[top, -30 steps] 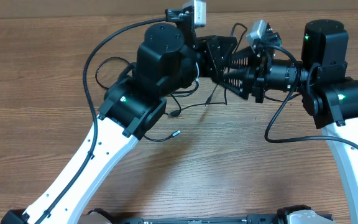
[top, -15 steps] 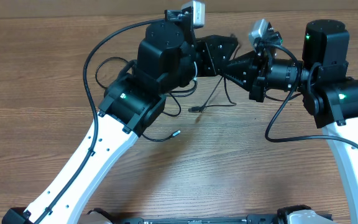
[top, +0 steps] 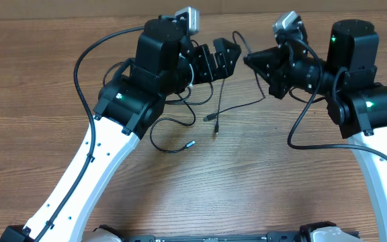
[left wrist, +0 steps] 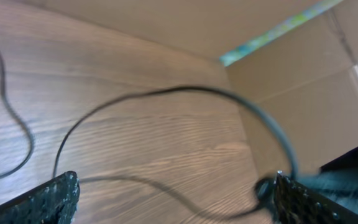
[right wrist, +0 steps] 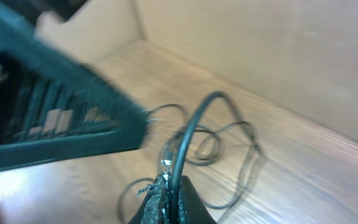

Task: Untangle cables
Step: 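Pull the grasped black cable out to the right with the right gripper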

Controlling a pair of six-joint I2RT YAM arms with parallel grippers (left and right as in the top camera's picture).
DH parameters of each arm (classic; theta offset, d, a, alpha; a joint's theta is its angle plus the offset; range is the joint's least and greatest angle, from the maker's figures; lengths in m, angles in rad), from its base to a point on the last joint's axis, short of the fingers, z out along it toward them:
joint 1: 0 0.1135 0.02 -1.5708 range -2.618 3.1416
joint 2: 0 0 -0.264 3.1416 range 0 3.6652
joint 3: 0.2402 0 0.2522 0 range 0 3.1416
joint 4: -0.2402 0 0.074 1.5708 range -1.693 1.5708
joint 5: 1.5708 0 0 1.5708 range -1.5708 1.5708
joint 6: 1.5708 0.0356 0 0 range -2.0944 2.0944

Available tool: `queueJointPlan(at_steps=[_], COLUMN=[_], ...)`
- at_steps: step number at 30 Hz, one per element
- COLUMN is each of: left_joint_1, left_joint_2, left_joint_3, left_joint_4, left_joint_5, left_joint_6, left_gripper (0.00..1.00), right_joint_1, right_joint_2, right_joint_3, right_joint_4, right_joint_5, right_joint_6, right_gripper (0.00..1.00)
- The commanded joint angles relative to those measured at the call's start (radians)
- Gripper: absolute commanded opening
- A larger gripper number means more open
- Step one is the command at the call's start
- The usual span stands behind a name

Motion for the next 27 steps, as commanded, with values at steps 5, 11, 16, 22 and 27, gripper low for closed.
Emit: queueJointPlan(at_steps=[5, 11, 16, 22, 27], left_joint_1=[0.005, 0.005, 0.005, 0.005, 0.005], left_joint_2=[0.01, 0.01, 0.01, 0.01, 0.01], left_joint_3=[0.003, 0.003, 0.003, 0.003, 0.003], left_joint_4=[-0.066, -0.101, -0.148, -0.177, -0.179], left_joint_5=[-0.062, -0.062, -0.062, -0.062, -0.062], left_joint_6=[0.024, 0.024, 0.023, 0.023, 0.023], left_gripper=[1.0, 1.0, 1.0, 1.0, 1.0], right_joint_1=[0.002, -0.024, -0.087, -0.21, -0.283], right_joint_2=[-0.001, 0.061, 0.13, 0.208, 0.264], right_joint_3=[0.026, 0.026, 0.026, 0.026, 0.026], right_joint_4=[0.075, 0.155, 0.23, 0.352, 0.487], right_joint_5=[0.239, 0.288, 0.288, 0.206, 0.137], right_joint_6=[0.048, 0.125, 0.212, 0.359, 0.468], right_gripper=[0.04, 0.04, 0.04, 0.04, 0.04])
